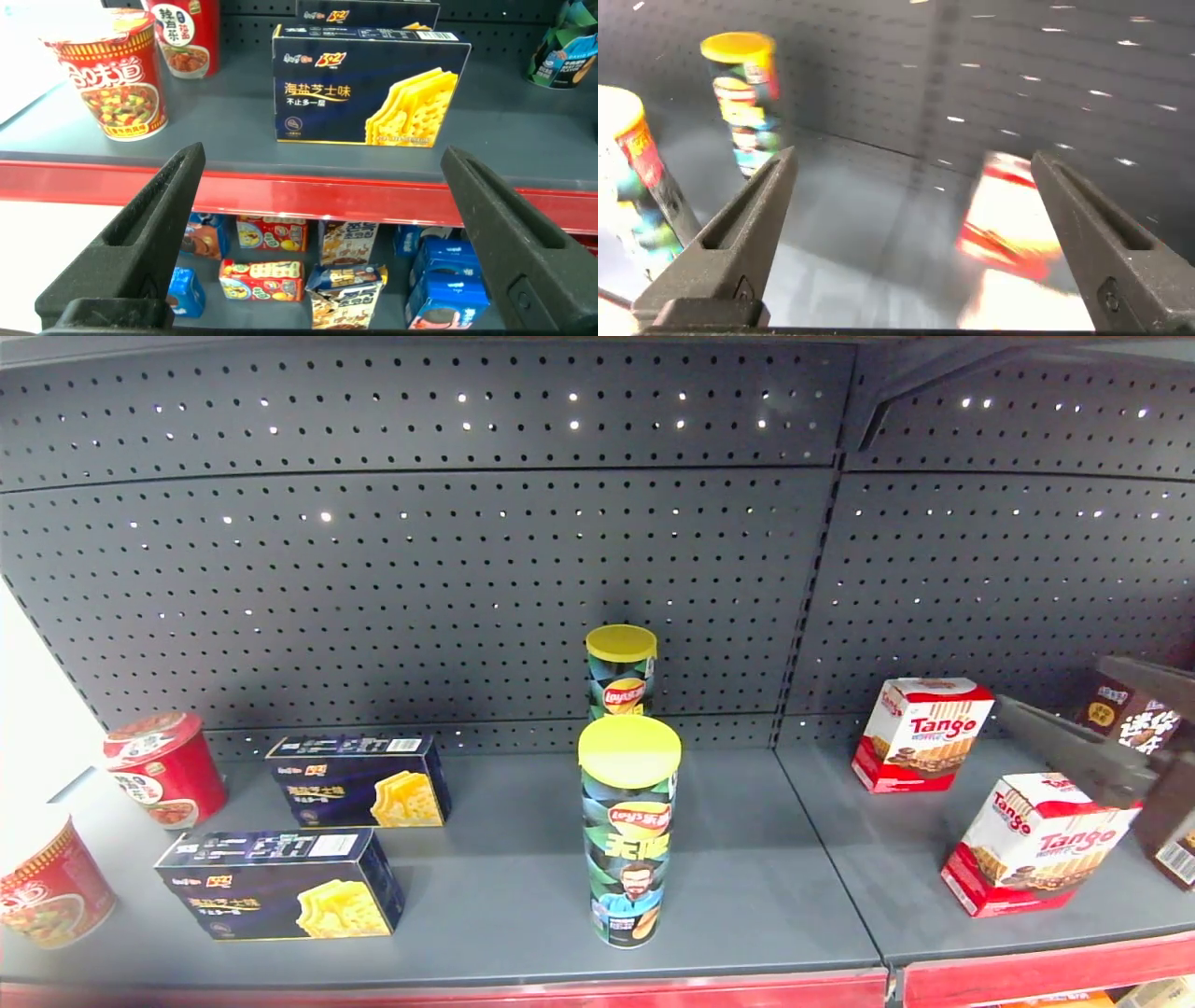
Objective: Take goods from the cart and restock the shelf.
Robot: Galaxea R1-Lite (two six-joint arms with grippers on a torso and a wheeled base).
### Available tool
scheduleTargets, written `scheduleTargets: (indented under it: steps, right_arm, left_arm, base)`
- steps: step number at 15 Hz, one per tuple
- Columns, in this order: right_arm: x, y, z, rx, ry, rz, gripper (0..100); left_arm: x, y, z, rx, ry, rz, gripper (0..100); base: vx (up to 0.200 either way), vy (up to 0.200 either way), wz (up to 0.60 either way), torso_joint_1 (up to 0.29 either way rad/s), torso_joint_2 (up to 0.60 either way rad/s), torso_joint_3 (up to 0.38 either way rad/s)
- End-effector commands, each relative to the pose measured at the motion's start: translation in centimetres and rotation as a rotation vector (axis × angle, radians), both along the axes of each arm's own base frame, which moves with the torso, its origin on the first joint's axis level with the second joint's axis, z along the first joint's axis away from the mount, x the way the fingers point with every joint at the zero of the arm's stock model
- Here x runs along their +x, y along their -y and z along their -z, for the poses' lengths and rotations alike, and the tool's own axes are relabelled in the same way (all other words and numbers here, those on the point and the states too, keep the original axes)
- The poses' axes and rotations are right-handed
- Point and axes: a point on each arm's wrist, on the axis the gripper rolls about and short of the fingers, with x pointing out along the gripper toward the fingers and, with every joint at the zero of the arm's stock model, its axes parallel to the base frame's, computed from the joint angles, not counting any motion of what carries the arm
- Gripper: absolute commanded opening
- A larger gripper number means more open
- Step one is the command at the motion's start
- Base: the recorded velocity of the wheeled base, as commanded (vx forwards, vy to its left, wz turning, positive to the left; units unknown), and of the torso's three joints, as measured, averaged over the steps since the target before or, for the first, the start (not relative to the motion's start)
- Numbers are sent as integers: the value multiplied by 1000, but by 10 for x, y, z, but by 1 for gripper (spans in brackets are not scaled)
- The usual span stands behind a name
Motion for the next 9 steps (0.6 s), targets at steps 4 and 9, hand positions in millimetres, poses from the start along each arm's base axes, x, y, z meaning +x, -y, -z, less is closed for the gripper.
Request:
scheduleTargets:
  steps: [4, 9]
  right_arm:
    - [-125, 43, 76, 72, 37, 138, 100]
    - [-145, 44, 148, 85, 21, 328, 100]
  left_arm:
    - [0, 0, 0, 0, -2, -1, 100]
    - [0, 0, 0, 0, -2, -1, 100]
  base:
    - [0, 0, 0, 0, 0, 0]
    - [0, 0, 0, 0, 0, 0]
